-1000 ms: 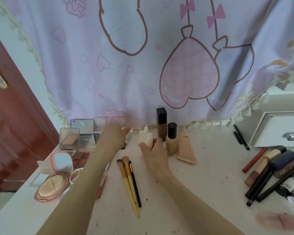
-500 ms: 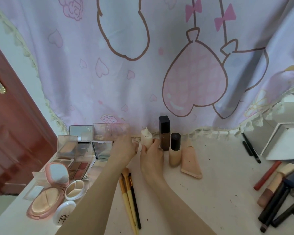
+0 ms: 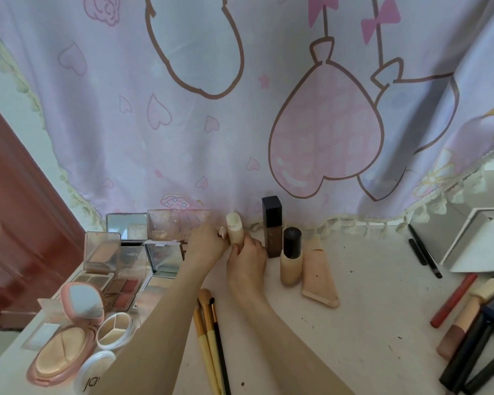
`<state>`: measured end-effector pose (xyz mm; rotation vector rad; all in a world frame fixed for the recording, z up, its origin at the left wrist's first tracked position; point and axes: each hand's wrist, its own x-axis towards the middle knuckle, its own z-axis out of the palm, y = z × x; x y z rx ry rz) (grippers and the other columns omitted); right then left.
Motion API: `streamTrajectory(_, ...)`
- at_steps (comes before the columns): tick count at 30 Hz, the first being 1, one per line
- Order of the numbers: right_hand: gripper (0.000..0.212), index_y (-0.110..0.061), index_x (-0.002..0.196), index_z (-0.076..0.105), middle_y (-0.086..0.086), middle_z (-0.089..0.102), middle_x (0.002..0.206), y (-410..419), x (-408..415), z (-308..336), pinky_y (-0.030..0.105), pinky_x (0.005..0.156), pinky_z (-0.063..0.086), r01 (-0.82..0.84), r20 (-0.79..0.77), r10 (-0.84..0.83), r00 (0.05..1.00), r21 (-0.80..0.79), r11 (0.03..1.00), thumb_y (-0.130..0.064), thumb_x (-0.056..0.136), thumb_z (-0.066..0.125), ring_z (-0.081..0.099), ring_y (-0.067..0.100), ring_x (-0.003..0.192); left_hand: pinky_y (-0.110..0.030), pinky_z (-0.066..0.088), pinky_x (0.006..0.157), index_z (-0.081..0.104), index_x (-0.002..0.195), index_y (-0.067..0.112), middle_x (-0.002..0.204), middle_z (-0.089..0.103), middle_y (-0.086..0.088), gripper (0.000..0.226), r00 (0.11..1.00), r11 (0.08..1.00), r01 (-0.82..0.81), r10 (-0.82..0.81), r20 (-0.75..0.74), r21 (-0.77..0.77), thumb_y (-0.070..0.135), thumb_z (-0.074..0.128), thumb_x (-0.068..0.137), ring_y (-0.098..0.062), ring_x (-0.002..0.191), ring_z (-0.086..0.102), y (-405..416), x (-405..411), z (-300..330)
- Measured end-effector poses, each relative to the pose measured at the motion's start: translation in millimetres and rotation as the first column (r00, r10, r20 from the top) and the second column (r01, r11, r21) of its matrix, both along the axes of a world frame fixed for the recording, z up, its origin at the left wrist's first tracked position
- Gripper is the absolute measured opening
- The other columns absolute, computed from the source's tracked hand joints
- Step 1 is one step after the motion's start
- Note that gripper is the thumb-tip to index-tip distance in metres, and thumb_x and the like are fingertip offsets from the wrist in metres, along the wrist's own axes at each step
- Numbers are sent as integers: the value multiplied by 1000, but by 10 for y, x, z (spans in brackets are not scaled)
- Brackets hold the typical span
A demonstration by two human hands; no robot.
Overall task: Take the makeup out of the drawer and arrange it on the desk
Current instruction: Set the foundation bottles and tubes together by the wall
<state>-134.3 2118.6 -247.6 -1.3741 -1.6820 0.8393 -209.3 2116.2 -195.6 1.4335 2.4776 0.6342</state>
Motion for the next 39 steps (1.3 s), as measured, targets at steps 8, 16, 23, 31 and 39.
streamTrajectory(8,37,-9,133,41,9,55,124,-20,5,33,25,95,35,-52,20,53,998,-15,999,-11,97,42,46,21,117,-38,51,79,62,78,6,85,62,-21,22,986,1000,7,-9,166,11,0,43,87,-35,89,64,-47,-39,-11)
streamTrajectory(16,50,-11,145,25,5,39,144,-396,308,125,24,107,29,-247,-15,247,969,-79,966,-12,97,42,36,18,133,-22,36,80,63,114,4,114,65,-12,27,985,951,26,-77,154,310,7,45,93,-18,99,56,-374,71,47)
streamTrajectory(23,12,-17,99,62,-8,61,92,-692,959,218,22,79,51,-231,-30,231,973,4,973,-20,94,51,59,7,84,-23,44,77,65,108,15,98,66,2,22,935,908,142,-254,249,394,10,51,92,-12,91,59,-616,344,120)
streamTrajectory(31,23,-15,103,55,-7,54,101,-396,1378,218,7,68,38,-31,-65,34,997,52,998,-29,87,61,52,5,84,4,35,70,48,130,23,106,54,13,41,874,832,333,-449,185,443,24,58,90,-3,88,50,-450,927,130)
streamTrajectory(39,50,-8,116,55,3,57,113,-326,1351,49,18,86,32,-69,216,9,976,271,960,-40,80,69,45,19,105,-2,41,67,59,107,21,87,55,17,21,894,814,304,-424,149,495,17,61,86,1,79,53,-329,1013,134)
